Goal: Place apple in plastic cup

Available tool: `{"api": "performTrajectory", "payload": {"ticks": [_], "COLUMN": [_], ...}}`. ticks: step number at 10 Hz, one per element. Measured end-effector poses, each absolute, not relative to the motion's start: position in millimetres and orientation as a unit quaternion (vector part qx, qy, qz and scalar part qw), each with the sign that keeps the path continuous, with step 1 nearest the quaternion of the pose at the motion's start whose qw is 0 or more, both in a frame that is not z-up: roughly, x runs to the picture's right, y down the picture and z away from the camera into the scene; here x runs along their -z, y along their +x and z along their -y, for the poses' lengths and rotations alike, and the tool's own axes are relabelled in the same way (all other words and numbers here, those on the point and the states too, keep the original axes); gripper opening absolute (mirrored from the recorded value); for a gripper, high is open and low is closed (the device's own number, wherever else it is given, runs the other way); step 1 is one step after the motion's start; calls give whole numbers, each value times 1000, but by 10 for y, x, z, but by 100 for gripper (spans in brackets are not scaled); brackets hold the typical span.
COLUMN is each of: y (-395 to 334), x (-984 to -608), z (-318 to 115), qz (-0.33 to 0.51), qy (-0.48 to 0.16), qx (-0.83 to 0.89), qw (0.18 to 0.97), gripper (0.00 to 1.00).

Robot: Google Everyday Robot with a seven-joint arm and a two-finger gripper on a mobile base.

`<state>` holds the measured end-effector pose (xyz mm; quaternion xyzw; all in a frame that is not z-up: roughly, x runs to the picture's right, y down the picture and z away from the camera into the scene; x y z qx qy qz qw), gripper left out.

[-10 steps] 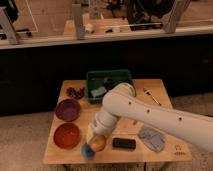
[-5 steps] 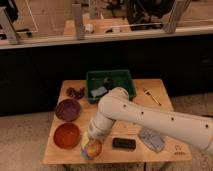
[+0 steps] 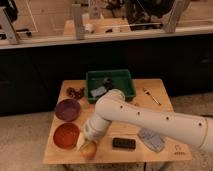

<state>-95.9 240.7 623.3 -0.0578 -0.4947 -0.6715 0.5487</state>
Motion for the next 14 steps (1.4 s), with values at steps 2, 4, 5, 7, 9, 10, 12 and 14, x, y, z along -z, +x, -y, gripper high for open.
{"api": "performTrajectory", "payload": {"ticks": [2,4,5,7,9,10,12,14], "y": [-1025,-1086,-1105,-1082,-966,-912,-810,-737], "x": [-6313,-6438,-6523,-6639,-6707,-6724,-6734,-6686], "z": [-2385,-2310,-2252,-2178,-2113,-2082,-2005,-1898], "qz": [494,492,489,483,477,475,473,477], "qy": [-49,-39,-34,-30,-28,-27,-22,-11], "qx": [666,659,656,652,648,648,644,633], "qw": [557,568,574,584,593,595,601,609], "gripper": [76,80,80,80,80,80,80,80]}}
